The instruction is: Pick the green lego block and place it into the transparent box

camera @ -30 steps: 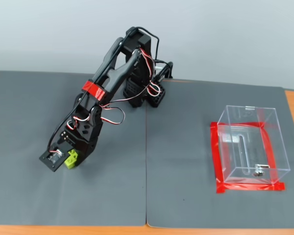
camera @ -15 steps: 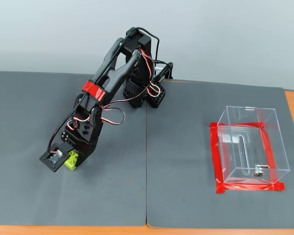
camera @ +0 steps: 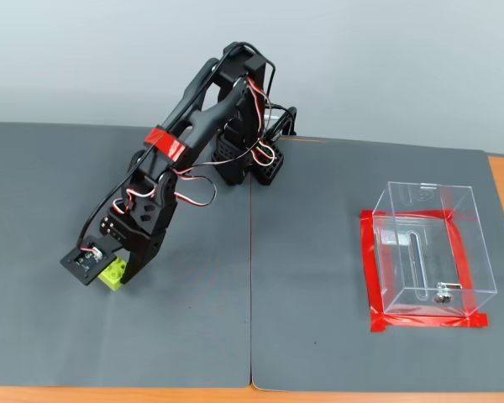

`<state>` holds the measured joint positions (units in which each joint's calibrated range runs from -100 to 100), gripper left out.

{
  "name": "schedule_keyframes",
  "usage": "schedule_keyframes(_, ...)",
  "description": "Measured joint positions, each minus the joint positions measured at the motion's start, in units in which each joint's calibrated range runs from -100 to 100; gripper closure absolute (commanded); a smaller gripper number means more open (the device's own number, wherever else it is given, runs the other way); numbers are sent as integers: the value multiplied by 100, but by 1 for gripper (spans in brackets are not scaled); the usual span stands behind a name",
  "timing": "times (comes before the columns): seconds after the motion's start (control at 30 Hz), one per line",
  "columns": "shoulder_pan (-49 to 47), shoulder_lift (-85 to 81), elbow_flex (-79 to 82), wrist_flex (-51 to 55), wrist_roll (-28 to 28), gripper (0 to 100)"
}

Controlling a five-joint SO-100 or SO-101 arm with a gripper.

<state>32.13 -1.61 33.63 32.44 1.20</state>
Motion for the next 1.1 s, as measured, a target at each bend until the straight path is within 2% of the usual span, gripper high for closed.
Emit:
schedule_keyframes(0.2, 118, -586, 0, 35, 0, 88)
schedule_keyframes(0.67, 147, -2311, -9, 963, 5, 89)
schedule_keyframes(0.83, -214, -2455, -871, 1474, 5, 89)
schedule_keyframes(0.97, -796, -2506, -1634, 2116, 10, 89)
schedule_keyframes(1.1, -1430, -2506, -1868, 2264, 15, 89)
